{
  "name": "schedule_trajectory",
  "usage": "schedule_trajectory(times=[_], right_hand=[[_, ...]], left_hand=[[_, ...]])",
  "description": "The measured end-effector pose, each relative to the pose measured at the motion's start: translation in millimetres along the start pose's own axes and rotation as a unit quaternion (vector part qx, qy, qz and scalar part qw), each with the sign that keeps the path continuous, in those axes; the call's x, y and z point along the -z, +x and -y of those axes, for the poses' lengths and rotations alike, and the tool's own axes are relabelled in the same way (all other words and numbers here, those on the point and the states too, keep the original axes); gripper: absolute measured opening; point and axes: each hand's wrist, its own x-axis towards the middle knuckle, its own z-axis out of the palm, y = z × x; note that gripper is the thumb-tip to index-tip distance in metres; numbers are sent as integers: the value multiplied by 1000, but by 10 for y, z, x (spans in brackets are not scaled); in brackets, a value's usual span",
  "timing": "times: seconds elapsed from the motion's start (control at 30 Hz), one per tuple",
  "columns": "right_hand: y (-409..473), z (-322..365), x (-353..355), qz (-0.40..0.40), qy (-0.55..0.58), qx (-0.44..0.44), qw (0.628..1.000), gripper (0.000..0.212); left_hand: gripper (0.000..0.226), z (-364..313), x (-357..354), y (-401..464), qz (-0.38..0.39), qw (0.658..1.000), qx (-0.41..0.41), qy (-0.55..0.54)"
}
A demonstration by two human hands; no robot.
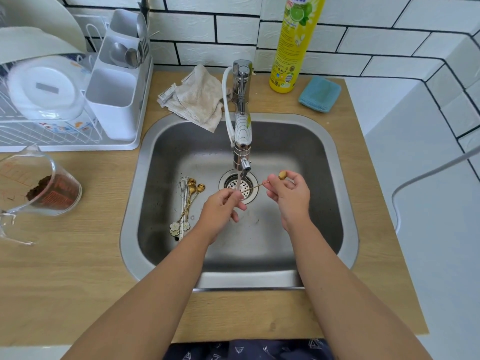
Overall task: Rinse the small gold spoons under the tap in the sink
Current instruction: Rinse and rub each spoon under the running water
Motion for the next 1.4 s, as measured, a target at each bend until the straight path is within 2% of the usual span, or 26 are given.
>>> schedule_trajectory(times=[0.13, 0.2, 0.3, 0.37, 0.43, 0.57, 0.77, 0.9, 0.93, 1.0, 1.07, 1.17, 1.27, 1.33, 1.4], right_hand=[[-16, -8, -43, 26, 39, -34, 998, 29], [-55, -29, -103, 65, 19, -54, 996, 27], [-191, -157, -279, 162, -44, -84, 982, 23], [-259, -235, -387, 205, -82, -99, 970, 22], [-258, -225, -425, 206, -97, -110, 967, 18], [-177, -194, -380, 140, -36, -137, 980, 9], [-256, -308, -372, 248, -150, -138, 947, 3], [-93, -228, -311, 130, -61, -118, 983, 11], [-77, -231, -299, 134, -73, -121, 981, 10], [-118, -274, -286, 204, -129, -129, 962, 7], [-140, -314, -288, 234, -124, -123, 956, 6], [-99, -247, -295, 185, -104, -87, 973, 8], [-48, -231, -277, 137, -71, -94, 984, 13], [-92, -271, -273, 187, -118, -107, 969, 8], [-167, -333, -286, 257, -161, -117, 946, 14]], left_hand=[[19, -54, 26, -37, 15, 999, 14, -25], [19, -98, 125, -87, 42, 999, 29, -19], [17, -149, 335, -184, 82, 995, 34, 53], [15, -148, 481, -248, 59, 992, 21, 114], [13, -113, 582, -299, 45, 987, 10, 153], [15, -65, 551, -348, 58, 981, 11, 182], [15, -34, 440, -335, 85, 967, -29, 237], [18, -16, 456, -320, 76, 964, -28, 255], [19, -7, 455, -320, 75, 960, -36, 268], [21, 7, 450, -316, 73, 952, -58, 291], [22, 13, 447, -302, 72, 951, -72, 292], [24, 26, 450, -285, 70, 963, -61, 255], [25, 28, 452, -285, 80, 972, -40, 219], [25, 21, 455, -288, 82, 959, -54, 267], [25, 18, 459, -285, 85, 947, -68, 302]])
